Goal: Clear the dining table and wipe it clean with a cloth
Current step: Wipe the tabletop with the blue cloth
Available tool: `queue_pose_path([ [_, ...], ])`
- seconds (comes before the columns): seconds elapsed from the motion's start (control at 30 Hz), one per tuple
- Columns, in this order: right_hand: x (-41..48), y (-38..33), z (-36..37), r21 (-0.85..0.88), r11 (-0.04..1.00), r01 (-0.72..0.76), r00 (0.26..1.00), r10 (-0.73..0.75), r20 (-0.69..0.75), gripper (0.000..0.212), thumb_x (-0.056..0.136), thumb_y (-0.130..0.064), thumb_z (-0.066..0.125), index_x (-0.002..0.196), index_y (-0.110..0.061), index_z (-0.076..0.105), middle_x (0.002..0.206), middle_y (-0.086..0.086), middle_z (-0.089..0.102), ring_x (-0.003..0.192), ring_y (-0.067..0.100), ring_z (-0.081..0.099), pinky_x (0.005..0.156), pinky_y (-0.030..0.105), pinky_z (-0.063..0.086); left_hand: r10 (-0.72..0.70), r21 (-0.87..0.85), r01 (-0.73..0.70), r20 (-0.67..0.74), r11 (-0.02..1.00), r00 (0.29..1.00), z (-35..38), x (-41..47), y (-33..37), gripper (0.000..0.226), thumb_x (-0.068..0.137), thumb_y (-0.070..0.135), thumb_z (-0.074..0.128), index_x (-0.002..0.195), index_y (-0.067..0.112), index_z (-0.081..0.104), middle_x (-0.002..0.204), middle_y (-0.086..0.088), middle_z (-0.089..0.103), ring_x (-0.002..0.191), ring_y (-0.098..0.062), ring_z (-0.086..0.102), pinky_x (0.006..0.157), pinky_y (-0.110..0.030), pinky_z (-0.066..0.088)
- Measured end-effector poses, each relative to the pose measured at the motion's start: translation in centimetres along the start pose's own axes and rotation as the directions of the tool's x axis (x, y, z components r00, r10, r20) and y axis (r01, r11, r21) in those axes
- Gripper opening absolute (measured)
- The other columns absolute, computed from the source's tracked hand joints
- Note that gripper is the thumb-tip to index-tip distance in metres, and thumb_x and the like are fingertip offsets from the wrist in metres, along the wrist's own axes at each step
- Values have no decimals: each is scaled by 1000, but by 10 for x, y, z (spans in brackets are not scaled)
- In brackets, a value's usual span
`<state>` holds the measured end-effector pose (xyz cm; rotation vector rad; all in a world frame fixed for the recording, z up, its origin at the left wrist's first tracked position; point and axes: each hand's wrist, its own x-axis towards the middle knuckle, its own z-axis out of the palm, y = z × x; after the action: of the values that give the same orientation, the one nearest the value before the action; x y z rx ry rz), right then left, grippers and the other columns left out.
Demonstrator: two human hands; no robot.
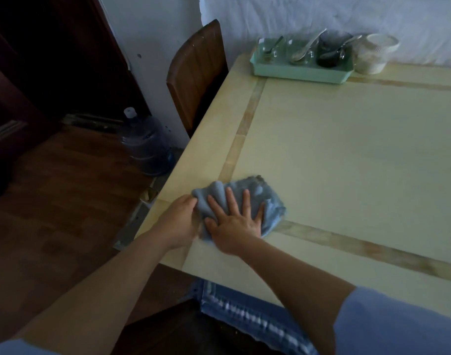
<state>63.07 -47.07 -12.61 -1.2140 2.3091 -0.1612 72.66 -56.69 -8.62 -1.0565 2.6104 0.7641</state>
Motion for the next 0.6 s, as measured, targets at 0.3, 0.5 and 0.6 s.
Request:
queue_pose_path([
  [0.3,-60,80,-8,44,987,-157,987,158,-41,50,94,-61,15,141,-59,-3,157,-18,-19,143,21,-26,111,58,-15,8,89,-12,47,996,999,15,-26,10,74,79,20,71,141,12,31,147,-3,29,136,-21,29,111,-33,27],
  [0.5,-64,36,5,105,962,-252,967,255,-7,55,95,-58,16,144,-52,-7,155,-11,-28,140,31,-32,106,65,-16,56,79,-55,-11,995,998,24,-33,1,66,85,18,63,143,14,32,154,-2,23,141,-19,24,114,-32,23],
  [0.6,-66,-17,29,110,988,-110,994,110,-1,55,97,-54,18,145,-50,-7,154,-11,-30,137,32,-36,105,62,-20,60,49,-59,-27,997,998,27,-31,-1,52,90,25,53,139,16,39,149,-5,34,136,-22,34,111,-35,31],
])
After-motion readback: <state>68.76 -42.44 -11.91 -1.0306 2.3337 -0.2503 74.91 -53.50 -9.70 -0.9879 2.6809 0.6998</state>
